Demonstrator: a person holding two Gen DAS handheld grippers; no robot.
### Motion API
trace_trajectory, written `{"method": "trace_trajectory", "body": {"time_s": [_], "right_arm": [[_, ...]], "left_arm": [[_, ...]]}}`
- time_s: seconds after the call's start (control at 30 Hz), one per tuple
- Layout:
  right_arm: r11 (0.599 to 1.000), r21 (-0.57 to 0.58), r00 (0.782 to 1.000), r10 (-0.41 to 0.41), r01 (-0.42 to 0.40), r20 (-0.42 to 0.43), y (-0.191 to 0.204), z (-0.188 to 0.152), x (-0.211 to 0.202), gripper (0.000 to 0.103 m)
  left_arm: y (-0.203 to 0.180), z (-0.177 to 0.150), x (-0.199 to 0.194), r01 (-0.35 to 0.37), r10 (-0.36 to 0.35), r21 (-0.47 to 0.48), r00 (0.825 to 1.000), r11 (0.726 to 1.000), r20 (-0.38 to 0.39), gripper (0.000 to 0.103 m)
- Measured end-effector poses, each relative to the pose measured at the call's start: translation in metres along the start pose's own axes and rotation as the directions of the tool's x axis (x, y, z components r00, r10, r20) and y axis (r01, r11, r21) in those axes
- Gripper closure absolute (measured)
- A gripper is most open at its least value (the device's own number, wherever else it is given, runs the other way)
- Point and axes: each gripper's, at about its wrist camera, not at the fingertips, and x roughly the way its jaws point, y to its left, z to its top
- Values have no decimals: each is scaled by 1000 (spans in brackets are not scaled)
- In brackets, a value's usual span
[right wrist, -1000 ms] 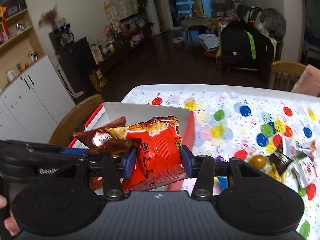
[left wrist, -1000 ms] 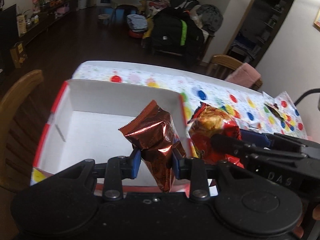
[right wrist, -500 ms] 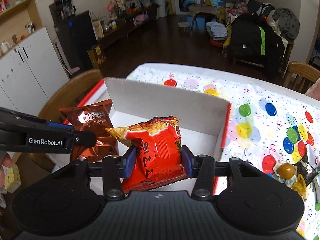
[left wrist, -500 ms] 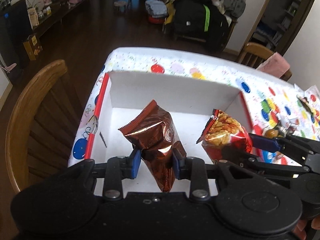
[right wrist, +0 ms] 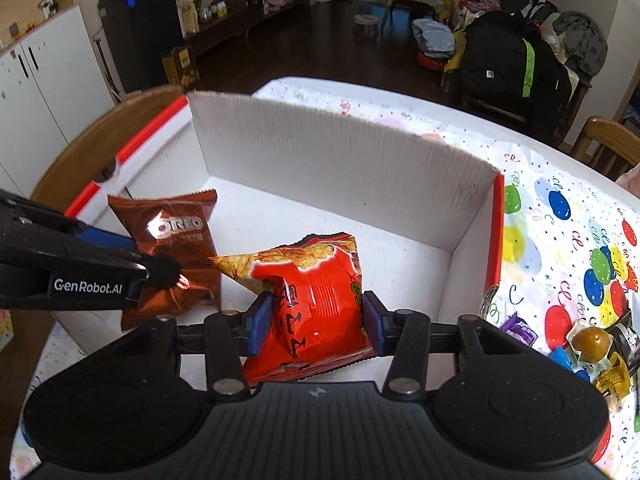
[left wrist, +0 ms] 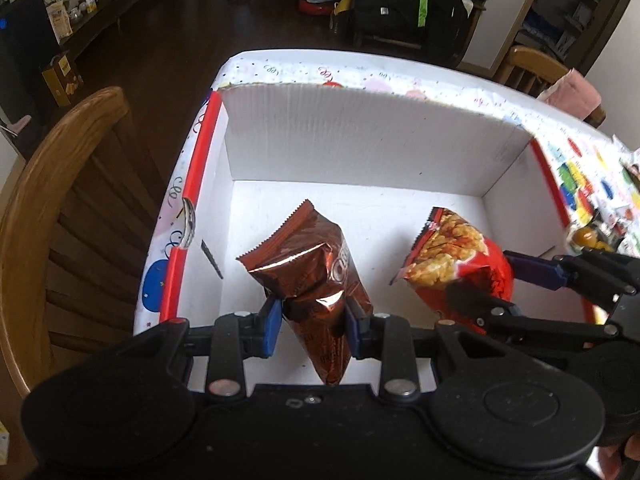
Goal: Organize snacks
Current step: 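Carry both held bags over the open cardboard box, then lower and release the Oreo bag with the left tool while the right tool releases the chip bag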
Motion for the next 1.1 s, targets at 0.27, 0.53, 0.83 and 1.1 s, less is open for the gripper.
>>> {"method": "trace_trajectory", "body": {"time_s": [0.27,0.53,0.83,1.1], "right_arm": [[1000,-8,999,-13,13,-29,5,-1,10,55],[1000,17,999,-12,12,-49,3,-2,12,55],[999,43,1000,8,-9,19,0,-4,-10,50],[995,94,997,18,-26,81,-12,-6,-43,48]], "left_arm": [[-2,-2,12,-3,4,31,999,1000,-44,70],[-4,-3,13,-16,17,25,999,1000,-43,64],[-8,-7,-4,-38,38,48,999,998,6,40],[-13,-10,-32,-19,14,56,997,998,78,32]]}}
